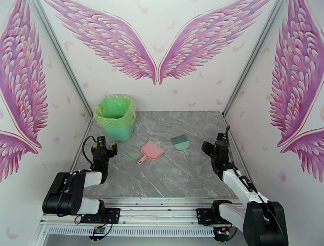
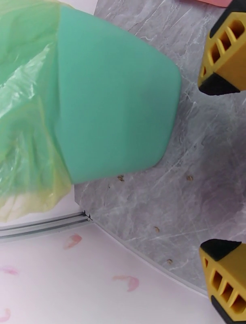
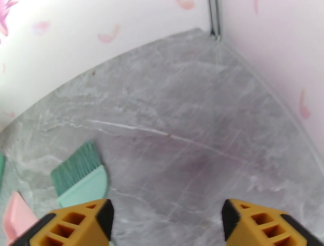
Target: Sweep away the paper scraps from the table
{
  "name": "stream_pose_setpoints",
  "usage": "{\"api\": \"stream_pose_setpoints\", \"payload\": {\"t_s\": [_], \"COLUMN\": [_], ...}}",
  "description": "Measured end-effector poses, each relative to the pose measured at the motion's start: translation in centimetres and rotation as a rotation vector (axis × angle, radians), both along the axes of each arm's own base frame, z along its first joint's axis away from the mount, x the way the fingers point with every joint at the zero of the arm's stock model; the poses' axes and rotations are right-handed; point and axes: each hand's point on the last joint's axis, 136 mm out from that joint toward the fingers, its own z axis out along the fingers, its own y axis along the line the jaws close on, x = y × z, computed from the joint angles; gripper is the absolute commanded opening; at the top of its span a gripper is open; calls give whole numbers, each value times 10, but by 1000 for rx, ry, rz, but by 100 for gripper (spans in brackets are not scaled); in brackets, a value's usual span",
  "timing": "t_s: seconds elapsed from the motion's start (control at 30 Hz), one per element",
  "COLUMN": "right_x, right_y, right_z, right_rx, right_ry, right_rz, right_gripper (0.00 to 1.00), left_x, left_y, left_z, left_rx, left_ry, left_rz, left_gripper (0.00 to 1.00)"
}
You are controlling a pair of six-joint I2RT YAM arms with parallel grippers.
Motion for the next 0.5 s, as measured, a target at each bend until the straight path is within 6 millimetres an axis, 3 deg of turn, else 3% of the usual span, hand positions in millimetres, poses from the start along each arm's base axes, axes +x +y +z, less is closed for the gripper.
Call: {"api": "stream_pose_setpoints", "payload": {"t_s": [0.13,0.5], "right_x": [-4,29], "right_y": [1,13], "right_z": [-21,-29], "right_rx": [-69,-121], "right_ry": [-7,-118], "right_rz": [36,88], "right_gripper": [99,99], "left_x": [1,3], "left_y": [-1,-1], "left_z": [-5,-3], "left_rx": [5,5], "left_ry": [15,9], "left_rz": [-2,-8], "left_gripper": [99,99]}}
